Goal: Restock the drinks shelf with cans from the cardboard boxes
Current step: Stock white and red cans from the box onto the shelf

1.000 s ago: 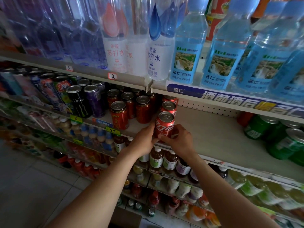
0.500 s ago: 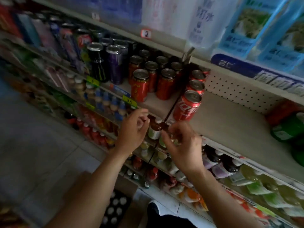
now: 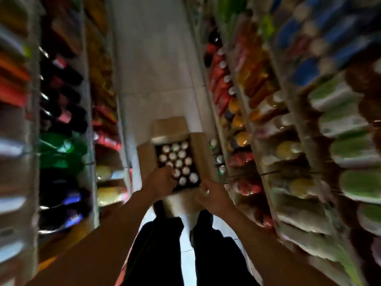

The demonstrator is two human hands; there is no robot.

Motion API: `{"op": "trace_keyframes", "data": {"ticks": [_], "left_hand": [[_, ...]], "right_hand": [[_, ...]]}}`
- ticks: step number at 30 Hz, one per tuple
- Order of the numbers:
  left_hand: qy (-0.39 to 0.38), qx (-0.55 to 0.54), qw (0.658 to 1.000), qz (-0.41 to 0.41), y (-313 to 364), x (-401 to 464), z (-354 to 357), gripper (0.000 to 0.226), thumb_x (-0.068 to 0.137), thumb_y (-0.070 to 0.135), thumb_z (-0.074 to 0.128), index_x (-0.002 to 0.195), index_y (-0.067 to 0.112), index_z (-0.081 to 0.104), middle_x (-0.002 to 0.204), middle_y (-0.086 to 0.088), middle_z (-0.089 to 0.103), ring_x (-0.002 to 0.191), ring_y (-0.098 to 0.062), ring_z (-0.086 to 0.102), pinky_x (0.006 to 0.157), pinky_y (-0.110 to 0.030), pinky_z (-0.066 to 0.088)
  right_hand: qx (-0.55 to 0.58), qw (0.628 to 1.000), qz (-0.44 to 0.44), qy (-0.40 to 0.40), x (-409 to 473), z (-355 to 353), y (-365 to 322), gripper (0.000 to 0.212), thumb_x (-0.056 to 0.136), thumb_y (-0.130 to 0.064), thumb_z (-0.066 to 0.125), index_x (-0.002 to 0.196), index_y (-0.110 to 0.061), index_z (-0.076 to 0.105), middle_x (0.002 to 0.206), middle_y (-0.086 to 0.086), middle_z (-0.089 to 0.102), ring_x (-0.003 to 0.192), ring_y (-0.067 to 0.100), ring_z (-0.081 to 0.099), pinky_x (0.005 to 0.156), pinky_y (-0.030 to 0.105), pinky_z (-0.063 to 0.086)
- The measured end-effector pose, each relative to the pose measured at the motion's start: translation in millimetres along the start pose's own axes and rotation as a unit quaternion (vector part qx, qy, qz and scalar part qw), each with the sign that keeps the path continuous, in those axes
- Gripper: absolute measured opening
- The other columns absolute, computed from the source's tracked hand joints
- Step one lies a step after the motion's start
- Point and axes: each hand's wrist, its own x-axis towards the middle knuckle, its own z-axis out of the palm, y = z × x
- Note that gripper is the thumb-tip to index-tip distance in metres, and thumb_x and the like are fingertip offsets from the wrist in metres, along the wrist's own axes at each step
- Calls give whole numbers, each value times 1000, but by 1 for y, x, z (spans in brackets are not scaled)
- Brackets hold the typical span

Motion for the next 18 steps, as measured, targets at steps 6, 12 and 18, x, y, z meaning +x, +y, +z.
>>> {"op": "trace_keyframes", "data": {"ticks": [6,12,18], "left_hand": [[-4,-67,998,-3,-107,64,94,30,67,48,52,92,33,60,85,-4,66,85,-31,67,79,-44,54],[29,-70,997,-34,-170,143,146,29,86,26,61,115,22,62,94,7,64,91,-18,65,84,-31,52],[4,-91,995,-27,-218,181,189,28,88,27,61,116,28,59,92,16,59,88,-13,62,85,-32,52]], "right_hand": [[-49,999,22,-8,141,98,79,60,78,-30,74,133,-15,56,132,8,62,123,26,57,95,23,38],[-123,992,17,2,276,166,145,82,78,-15,78,150,-16,37,151,15,38,138,30,39,110,29,31],[-246,969,24,-16,346,211,191,61,92,-26,65,146,-19,39,150,14,35,135,37,38,106,40,38]]}}
